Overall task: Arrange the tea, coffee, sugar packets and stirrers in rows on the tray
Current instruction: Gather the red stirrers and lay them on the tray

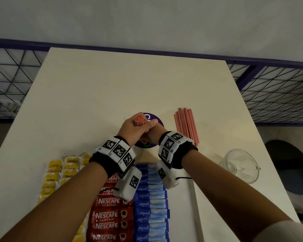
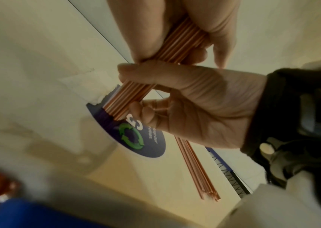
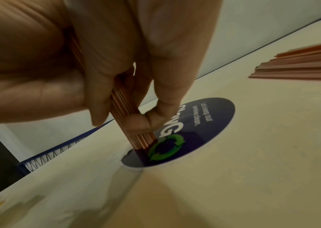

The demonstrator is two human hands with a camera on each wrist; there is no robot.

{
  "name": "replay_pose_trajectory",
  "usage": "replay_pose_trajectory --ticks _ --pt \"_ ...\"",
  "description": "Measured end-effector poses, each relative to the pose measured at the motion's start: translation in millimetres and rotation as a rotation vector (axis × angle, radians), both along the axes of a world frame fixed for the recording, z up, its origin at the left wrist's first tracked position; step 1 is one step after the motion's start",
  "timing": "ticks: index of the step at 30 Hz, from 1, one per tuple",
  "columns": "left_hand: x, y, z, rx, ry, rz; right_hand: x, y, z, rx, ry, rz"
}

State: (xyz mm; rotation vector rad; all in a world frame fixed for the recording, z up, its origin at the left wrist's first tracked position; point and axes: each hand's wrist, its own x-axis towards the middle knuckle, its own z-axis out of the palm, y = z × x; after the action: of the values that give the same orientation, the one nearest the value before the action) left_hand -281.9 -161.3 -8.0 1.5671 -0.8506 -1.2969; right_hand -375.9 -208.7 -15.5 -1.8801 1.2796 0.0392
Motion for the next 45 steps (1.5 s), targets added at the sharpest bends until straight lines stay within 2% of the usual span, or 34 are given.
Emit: replay_pose_trajectory --ticks 2,5,6,9,11,14,16,20,24,27,29,34,39,42,45 --pt "0.9 1.9 5.4 -0.030 -0.036 -0.006 2.8 2.5 1.2 -0.024 -0.019 -0.016" --pt "-1.4 9.2 18.6 -0.097 -0.085 -0.010 -1.5 21.6 25.3 0.016 -0.042 -0.004" --pt "-3.1 11.8 22.8 -0.098 -0.026 -0.013 -6.4 29.3 33.7 0.005 -0.051 0.006" --pt "-15.7 20.7 41.2 -0.036 0.309 -0.004 -27.6 57.0 53.3 -0.041 -0.038 0.071" --pt "-31.5 29.5 55.4 0.013 0.388 -0.003 -43.9 75.1 60.7 -0.028 -0.013 0.082" --pt "-57.4 42.9 59.7 0.093 0.214 -0.043 -70.2 102.5 66.2 0.047 -0.010 0.019" --pt "-71.0 50.9 52.6 0.185 0.057 -0.171 -87.7 119.5 66.0 0.097 -0.001 -0.046" --pt "-89.1 70.0 26.0 0.384 -0.050 -0.338 -116.6 150.5 54.7 0.215 0.108 -0.052" --pt "-109.3 93.4 20.6 0.471 -0.133 -0.371 -134.0 170.4 34.7 0.308 0.187 -0.076" --pt "-119.5 104.1 17.2 0.493 -0.097 -0.361 -140.8 178.4 24.5 0.334 0.222 -0.165" --pt "-123.7 109.4 16.7 0.477 -0.143 -0.384 -140.7 181.6 21.1 0.335 0.242 -0.217" --pt "-130.3 118.4 14.3 0.426 -0.553 -0.560 -132.0 190.8 21.7 0.306 0.294 -0.241" --pt "-136.2 122.2 14.6 0.402 -0.870 -0.694 -131.2 193.2 21.6 0.236 0.383 -0.177" --pt "-138.2 123.2 14.9 0.415 -0.983 -0.712 -130.0 193.5 22.0 0.228 0.410 -0.155" --pt "-139.5 123.8 12.5 0.435 -1.000 -0.716 -131.4 197.4 18.7 0.202 0.437 -0.135"
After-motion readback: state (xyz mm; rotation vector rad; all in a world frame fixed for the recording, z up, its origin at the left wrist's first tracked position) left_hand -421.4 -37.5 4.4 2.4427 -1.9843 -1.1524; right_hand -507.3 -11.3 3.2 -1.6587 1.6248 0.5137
